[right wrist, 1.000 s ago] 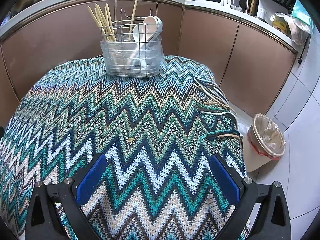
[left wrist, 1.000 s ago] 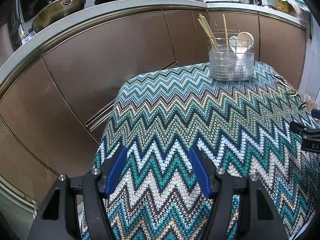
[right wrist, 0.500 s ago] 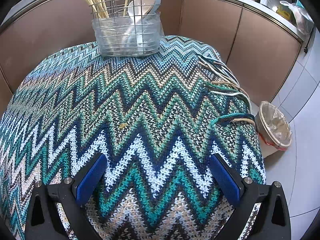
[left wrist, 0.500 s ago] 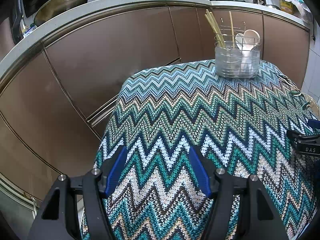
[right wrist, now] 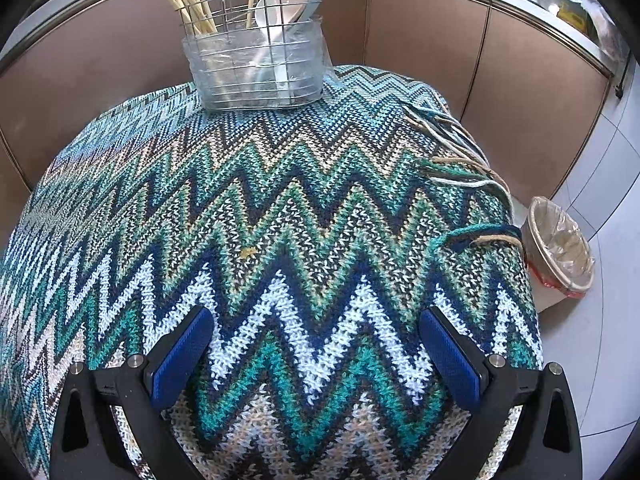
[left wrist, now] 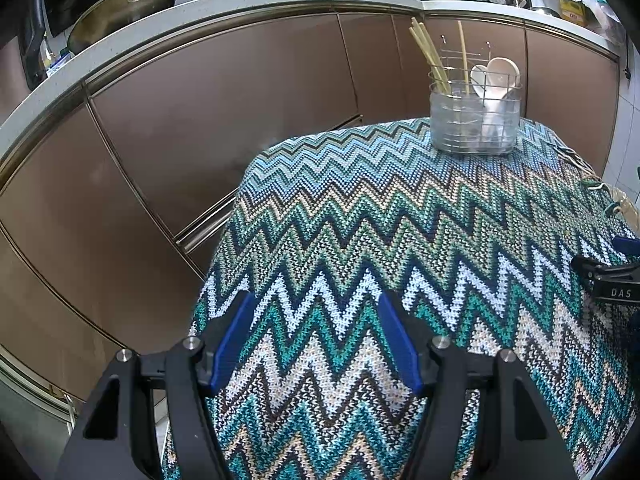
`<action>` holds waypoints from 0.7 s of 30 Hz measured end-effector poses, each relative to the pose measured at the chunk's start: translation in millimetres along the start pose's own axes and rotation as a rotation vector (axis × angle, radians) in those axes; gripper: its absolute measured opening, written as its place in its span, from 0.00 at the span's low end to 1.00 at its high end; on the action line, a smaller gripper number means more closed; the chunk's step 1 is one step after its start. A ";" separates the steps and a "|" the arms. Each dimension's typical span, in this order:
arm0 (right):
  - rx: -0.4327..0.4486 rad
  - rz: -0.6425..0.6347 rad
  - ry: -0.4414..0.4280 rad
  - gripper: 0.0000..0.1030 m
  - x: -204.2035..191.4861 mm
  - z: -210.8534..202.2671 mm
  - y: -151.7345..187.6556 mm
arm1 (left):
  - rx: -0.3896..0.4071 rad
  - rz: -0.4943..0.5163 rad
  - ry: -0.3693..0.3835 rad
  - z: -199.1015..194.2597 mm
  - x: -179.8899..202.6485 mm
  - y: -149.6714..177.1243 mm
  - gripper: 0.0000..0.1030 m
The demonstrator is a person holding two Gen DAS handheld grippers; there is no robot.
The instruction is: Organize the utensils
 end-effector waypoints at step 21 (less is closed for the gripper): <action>0.000 0.000 0.001 1.00 0.1 0.0 1.0 | 0.023 -0.005 0.011 -16.5 -9.8 -2.5 0.61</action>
Point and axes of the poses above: each gripper's, at about its wrist camera, not at the fingertips, and z roughly the way its jaws point, x to its right, y to its underside, the point moved 4 cm from there along z, roughly the way its jaws point, and after that the axes turned 2 degrees about x, right-handed, at the moved point
